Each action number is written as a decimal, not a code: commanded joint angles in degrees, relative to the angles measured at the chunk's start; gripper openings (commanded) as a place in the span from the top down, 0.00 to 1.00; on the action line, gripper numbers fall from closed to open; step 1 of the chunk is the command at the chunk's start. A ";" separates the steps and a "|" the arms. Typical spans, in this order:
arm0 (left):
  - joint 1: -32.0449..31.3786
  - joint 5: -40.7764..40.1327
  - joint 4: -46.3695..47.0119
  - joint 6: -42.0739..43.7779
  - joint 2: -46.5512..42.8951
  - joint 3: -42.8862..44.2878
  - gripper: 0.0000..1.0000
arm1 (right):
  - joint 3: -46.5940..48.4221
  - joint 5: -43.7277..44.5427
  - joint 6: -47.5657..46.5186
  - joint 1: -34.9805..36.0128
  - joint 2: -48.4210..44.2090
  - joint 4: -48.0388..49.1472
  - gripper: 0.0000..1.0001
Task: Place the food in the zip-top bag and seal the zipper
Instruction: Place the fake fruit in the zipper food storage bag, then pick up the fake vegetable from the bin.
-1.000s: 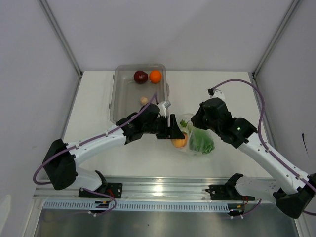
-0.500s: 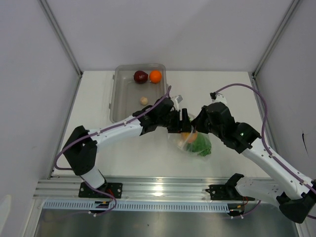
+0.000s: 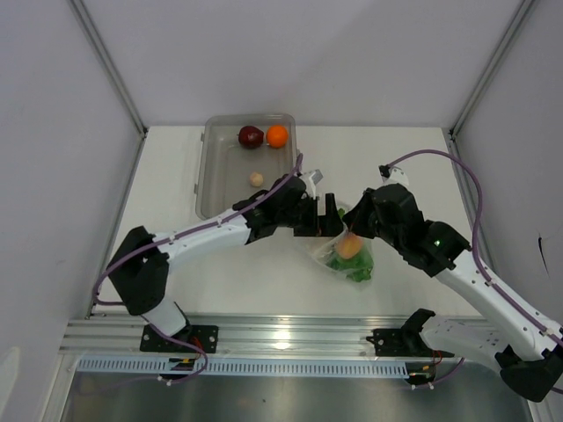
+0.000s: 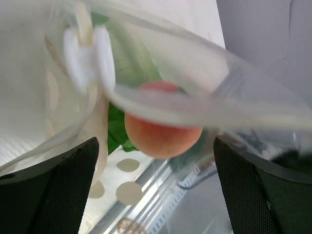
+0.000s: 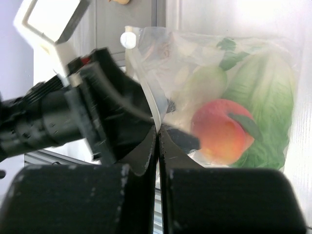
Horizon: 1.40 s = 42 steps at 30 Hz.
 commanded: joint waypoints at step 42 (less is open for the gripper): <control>27.17 -22.09 -40.55 44.69 27.95 52.08 0.00 | -3.17 0.95 -6.31 -2.64 0.83 0.99 1.00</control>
